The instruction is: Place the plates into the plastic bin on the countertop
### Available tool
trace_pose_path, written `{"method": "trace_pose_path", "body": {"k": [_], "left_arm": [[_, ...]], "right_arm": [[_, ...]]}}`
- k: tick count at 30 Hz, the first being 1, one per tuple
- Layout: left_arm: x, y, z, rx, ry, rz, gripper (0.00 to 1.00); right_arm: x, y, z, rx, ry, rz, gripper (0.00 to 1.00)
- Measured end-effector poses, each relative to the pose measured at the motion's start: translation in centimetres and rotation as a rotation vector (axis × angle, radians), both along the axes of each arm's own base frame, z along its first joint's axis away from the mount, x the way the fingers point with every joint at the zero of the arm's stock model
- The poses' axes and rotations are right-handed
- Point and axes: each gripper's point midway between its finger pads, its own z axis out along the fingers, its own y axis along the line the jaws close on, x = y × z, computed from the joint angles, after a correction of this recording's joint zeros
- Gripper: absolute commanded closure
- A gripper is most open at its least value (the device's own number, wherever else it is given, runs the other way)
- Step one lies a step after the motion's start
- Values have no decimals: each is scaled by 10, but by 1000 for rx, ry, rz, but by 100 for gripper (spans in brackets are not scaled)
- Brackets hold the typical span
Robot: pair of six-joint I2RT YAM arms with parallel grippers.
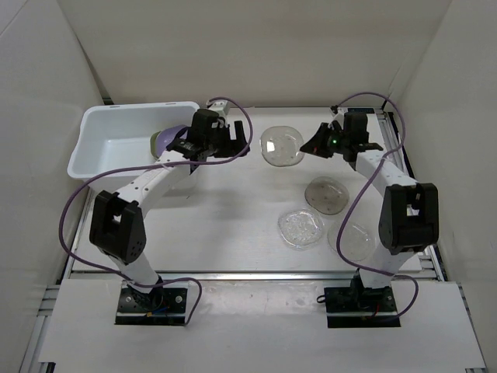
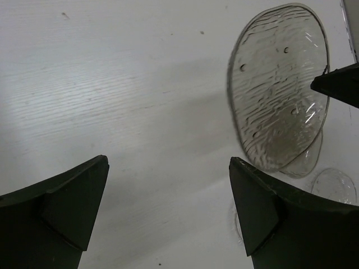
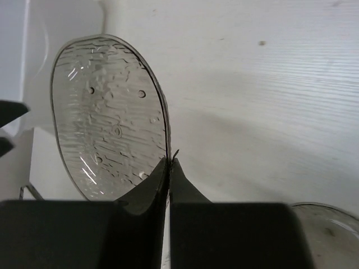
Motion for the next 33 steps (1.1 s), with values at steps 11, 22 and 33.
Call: {"method": "trace_pose_path", "body": {"k": [11,22,33], "left_arm": [[-11,-42,-24,-47,61,-73,75],[-1,-34,-7,-73,10,15,90],[17,90,109,-101,-261,365,90]], "right_arm": [[-27,46,15,19,-23,126,100],[-39,56,23,-1,-39,142,63],[-35,62,49,33,-81,156,21]]}}
